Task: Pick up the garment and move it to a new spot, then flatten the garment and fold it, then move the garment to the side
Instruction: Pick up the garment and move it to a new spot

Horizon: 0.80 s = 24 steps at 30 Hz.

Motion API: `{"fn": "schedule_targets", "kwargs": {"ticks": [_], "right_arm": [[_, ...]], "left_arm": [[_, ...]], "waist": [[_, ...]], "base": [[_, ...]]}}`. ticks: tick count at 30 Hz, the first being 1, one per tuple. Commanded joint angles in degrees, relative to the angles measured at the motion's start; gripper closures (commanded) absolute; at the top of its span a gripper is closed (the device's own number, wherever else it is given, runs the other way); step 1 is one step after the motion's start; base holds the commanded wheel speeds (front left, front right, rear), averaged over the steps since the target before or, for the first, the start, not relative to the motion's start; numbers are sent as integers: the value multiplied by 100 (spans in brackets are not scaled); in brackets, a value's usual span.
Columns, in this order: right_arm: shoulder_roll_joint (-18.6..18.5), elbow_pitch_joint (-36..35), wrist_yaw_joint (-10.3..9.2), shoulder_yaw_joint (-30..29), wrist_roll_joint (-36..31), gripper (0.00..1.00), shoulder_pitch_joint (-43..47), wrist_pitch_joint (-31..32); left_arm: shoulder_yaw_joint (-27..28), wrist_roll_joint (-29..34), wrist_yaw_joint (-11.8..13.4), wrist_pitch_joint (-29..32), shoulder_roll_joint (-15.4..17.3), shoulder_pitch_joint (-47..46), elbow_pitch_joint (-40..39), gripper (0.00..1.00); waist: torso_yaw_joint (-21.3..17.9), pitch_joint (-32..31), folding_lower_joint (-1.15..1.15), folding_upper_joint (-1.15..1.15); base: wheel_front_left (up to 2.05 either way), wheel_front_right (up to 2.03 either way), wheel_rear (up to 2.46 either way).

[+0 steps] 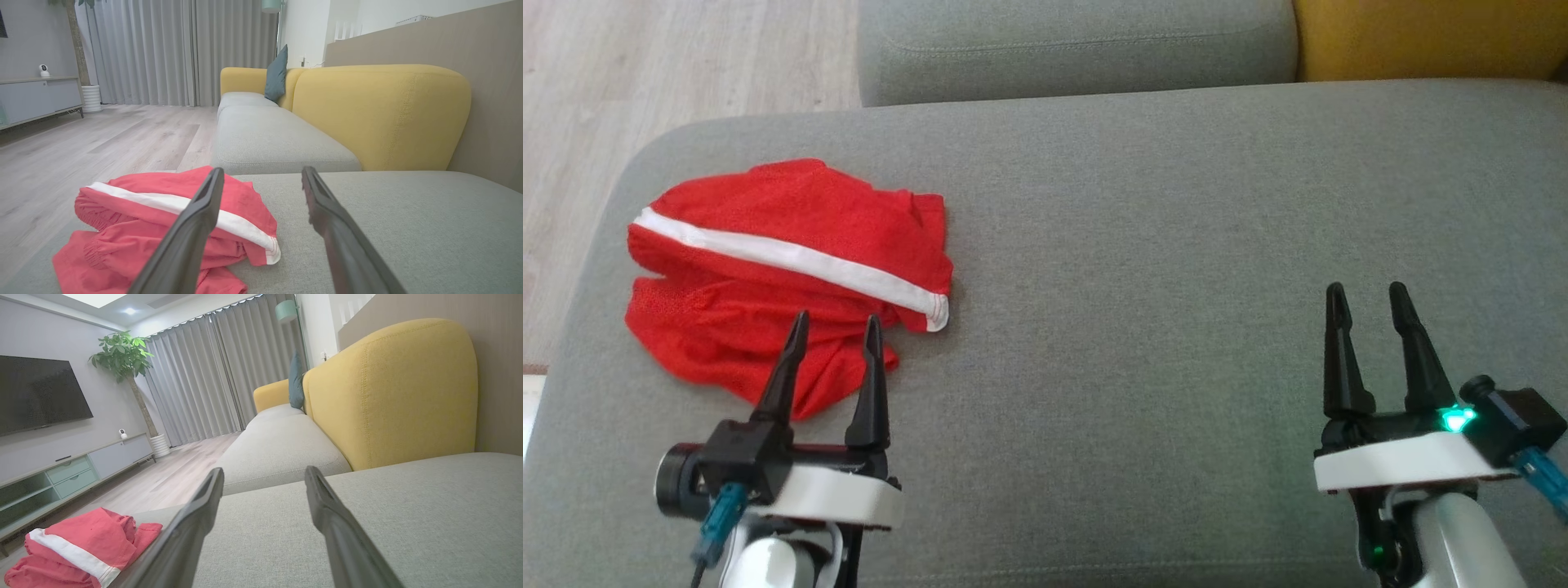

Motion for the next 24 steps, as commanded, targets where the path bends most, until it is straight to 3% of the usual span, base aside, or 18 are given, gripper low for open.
{"fn": "schedule_targets", "kwargs": {"ticks": [1, 24], "right_arm": [[-49, -152, 44, 145, 15, 0, -121, -62], [-49, 40, 44, 498, 49, 0, 88, -62]], "left_arm": [[253, 45, -26, -71, -21, -195, -185, 0], [762, 67, 75, -71, -39, -12, -160, 0]], "waist": [[57, -7, 0, 0], [1776, -245, 0, 0]], "base": [[0, 0, 0], [0, 0, 0]]}}
